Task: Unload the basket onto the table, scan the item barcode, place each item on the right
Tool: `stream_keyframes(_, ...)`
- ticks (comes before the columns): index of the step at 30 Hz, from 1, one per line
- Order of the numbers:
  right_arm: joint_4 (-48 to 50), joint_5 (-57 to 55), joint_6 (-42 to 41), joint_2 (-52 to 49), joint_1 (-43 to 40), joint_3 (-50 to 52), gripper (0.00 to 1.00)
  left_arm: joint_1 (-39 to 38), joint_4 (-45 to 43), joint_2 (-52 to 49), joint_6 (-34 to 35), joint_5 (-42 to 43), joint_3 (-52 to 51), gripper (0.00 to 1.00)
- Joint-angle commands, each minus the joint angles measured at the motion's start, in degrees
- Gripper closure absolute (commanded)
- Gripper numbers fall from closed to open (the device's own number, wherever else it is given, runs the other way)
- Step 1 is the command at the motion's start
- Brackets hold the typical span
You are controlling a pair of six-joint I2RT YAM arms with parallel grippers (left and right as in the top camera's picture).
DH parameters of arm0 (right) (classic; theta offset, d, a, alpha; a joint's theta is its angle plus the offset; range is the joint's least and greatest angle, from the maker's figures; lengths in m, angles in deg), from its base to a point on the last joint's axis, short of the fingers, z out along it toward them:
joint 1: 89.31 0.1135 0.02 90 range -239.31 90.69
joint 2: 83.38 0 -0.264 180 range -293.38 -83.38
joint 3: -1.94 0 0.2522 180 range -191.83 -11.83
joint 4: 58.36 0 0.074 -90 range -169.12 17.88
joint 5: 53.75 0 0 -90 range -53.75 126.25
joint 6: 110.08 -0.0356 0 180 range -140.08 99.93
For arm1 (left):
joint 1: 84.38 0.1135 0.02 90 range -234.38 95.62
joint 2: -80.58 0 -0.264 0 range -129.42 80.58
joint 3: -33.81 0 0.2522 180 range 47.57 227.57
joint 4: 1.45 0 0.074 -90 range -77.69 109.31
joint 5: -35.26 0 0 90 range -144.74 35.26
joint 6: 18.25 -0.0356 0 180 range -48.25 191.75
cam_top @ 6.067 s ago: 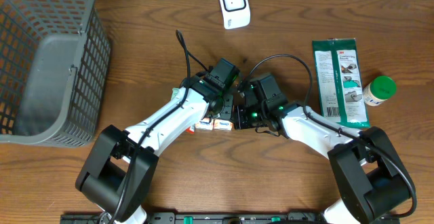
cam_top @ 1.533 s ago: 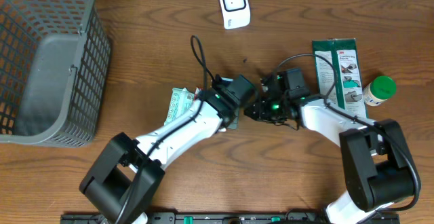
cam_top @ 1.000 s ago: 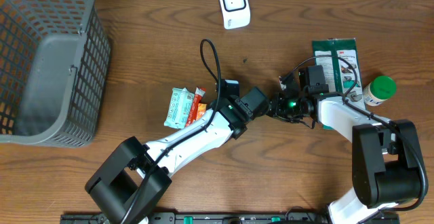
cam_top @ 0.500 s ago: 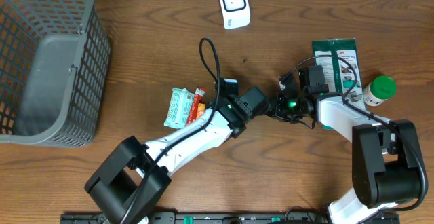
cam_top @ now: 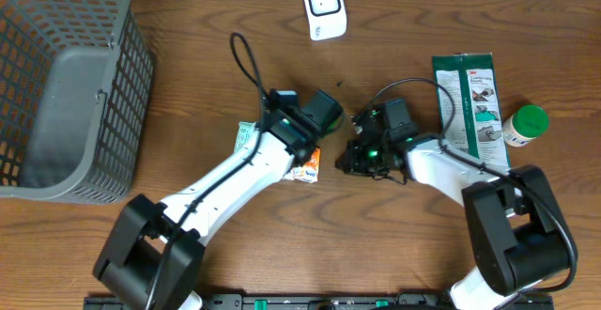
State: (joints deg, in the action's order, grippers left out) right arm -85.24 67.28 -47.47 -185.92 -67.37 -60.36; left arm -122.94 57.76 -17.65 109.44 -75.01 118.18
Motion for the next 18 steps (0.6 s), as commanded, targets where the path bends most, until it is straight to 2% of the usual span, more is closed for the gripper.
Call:
stream_keyframes(1,0.96,-3.26,-2.62,-0.76,2.62,0.35,0.99,2.47,0.55,0.02,-0.07,1.05,0.81,0.93)
stream_keyframes(12,3.8,-4.09,-4.09,-2.89,4.66,0.35,0.99,4.48,-6.03,-0.79,-8.17,15.8,-2.75,0.92)
stream_keyframes(18,4.98,-3.28,-4.07,-2.91,4.81,0.35,0.99,5.49,-7.02,-0.83,-8.76,17.09,-2.95,0.92)
